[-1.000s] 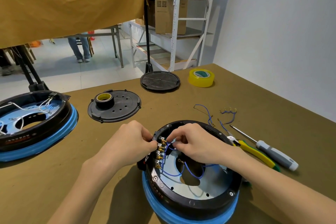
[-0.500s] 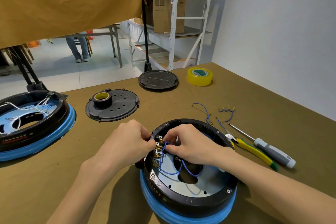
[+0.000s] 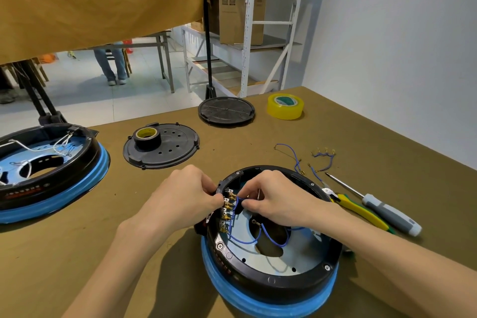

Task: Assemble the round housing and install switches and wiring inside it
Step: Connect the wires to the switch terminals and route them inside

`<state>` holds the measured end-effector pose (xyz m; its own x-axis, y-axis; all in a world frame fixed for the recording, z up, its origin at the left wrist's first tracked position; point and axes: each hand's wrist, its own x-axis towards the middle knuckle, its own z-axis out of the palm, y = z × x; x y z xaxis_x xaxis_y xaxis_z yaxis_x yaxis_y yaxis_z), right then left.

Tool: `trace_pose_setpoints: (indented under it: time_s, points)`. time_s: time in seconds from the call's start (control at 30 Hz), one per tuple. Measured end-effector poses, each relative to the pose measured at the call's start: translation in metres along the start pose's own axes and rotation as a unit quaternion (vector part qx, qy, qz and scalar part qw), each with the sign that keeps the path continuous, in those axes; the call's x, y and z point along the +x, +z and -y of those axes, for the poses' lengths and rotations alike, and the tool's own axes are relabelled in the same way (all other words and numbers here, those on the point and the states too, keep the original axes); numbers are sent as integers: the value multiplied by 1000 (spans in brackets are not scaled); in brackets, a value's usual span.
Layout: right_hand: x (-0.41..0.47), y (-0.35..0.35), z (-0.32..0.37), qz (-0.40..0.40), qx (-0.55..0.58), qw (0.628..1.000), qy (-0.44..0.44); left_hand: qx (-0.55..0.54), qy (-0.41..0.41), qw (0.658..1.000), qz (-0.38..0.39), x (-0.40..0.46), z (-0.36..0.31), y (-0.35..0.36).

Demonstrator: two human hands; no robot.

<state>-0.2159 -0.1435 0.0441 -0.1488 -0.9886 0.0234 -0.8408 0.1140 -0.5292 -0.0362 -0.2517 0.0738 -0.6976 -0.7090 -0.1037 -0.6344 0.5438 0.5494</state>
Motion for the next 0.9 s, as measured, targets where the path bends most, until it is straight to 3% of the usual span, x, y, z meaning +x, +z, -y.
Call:
trace_pose_setpoints:
  time_s: [0.23,0.4,0.57,0.7,0.8,0.9]
  points:
    - [-4,0,3,1,-11,1000,9,17,-2,1000,-2,1,1,1]
    - [-16,-17,-13,25,-1,999,38,67,48,995,-57,3,2,15]
    - [-25,-26,-19,41,65,996,50,66,224,971,-42,9,-2,26]
    - [-31,-30,-19,59,138,986,74,137,234,961,-59,19,-5,28]
    - [-30,-34,-20,68,251,955,143,182,242,952,-53,25,-7,27]
    - [-28,-39,-20,109,258,944,173,202,244,948,-35,27,-9,27]
